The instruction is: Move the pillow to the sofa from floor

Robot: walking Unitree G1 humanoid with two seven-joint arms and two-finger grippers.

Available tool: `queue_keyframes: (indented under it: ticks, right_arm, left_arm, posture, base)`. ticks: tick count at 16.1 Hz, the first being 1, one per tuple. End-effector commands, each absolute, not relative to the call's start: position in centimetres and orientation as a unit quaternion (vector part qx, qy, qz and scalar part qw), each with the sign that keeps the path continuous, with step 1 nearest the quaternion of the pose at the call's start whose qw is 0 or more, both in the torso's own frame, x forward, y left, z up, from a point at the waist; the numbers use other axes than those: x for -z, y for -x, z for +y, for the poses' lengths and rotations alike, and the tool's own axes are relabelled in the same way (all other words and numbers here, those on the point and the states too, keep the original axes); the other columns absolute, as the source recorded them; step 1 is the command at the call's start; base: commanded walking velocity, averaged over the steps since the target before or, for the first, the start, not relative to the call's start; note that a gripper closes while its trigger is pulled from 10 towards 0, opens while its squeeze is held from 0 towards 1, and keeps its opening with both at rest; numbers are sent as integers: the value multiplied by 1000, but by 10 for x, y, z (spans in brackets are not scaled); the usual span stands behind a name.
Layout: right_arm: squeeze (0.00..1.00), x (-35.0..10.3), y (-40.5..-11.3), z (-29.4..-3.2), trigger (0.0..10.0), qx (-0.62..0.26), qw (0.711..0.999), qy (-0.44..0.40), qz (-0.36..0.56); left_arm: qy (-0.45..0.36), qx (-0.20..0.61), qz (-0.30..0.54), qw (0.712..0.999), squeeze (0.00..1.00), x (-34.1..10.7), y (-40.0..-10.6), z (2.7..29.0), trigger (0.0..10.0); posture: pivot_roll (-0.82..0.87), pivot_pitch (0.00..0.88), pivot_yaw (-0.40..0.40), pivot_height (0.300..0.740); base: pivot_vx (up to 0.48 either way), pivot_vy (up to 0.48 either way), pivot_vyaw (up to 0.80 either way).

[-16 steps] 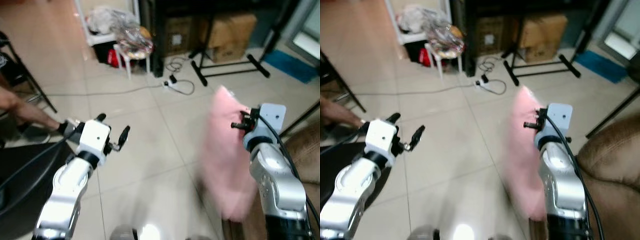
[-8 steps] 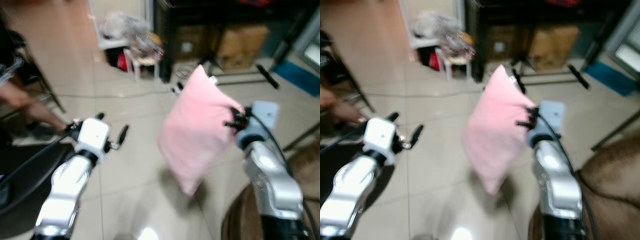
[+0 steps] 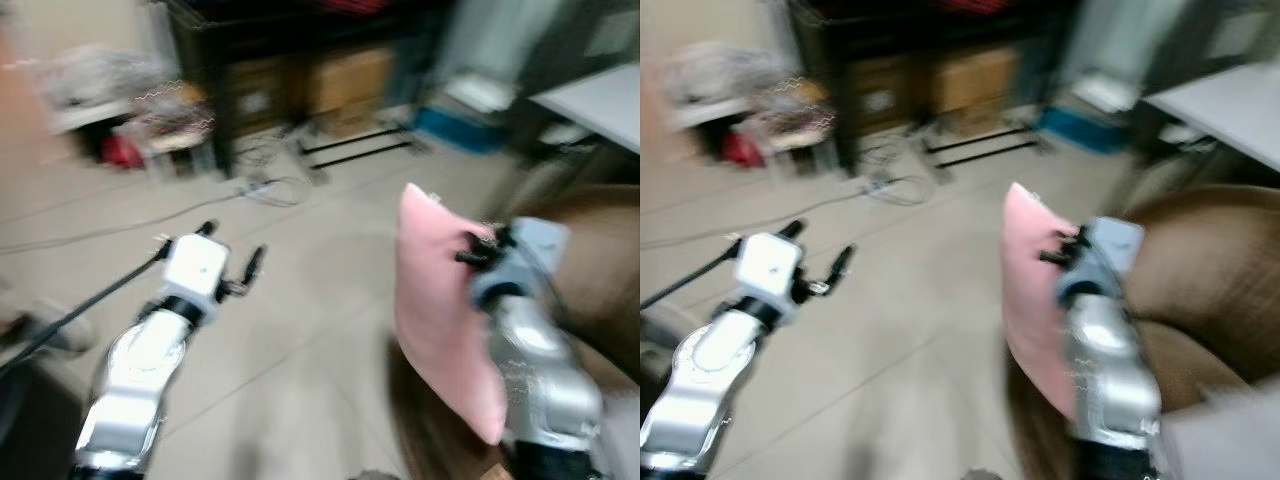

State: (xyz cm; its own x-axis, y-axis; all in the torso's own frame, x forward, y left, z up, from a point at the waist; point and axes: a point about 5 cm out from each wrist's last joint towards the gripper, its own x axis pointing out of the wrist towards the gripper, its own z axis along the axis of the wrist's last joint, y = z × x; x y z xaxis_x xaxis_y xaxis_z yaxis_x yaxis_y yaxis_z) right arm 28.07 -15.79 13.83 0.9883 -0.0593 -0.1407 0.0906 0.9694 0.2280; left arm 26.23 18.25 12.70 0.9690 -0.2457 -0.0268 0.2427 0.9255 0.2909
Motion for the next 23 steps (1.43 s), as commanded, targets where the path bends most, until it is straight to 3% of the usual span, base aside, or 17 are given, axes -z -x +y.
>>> queue_keyframes:
  ticks: [1,7,12,23]
  right_arm:
    - [0,-157,-283,-163,10000,39,992,-115,18]
    - [0,-162,-282,-153,10000,8,991,-135,5]
    - [0,-176,-282,-140,10000,-39,983,-176,-31]
    - [0,-166,-280,-138,10000,-37,985,-167,-12]
  left_arm:
    - [-147,126,-17,981,0,-132,-264,178,10000]
    - [-146,139,-9,979,0,-131,-262,180,10000]
    - [-150,141,-15,978,0,-135,-266,183,10000]
    - [-144,142,-22,979,0,-138,-271,184,10000]
  posture:
    - [37,0,-32,740]
    - [43,0,-29,740]
    - [38,0,-21,740]
    - [39,0,-8,740]
  base:
    - [0,0,-800]
    - [0,0,-788]
    - [0,322,-795]
    - [0,325,0]
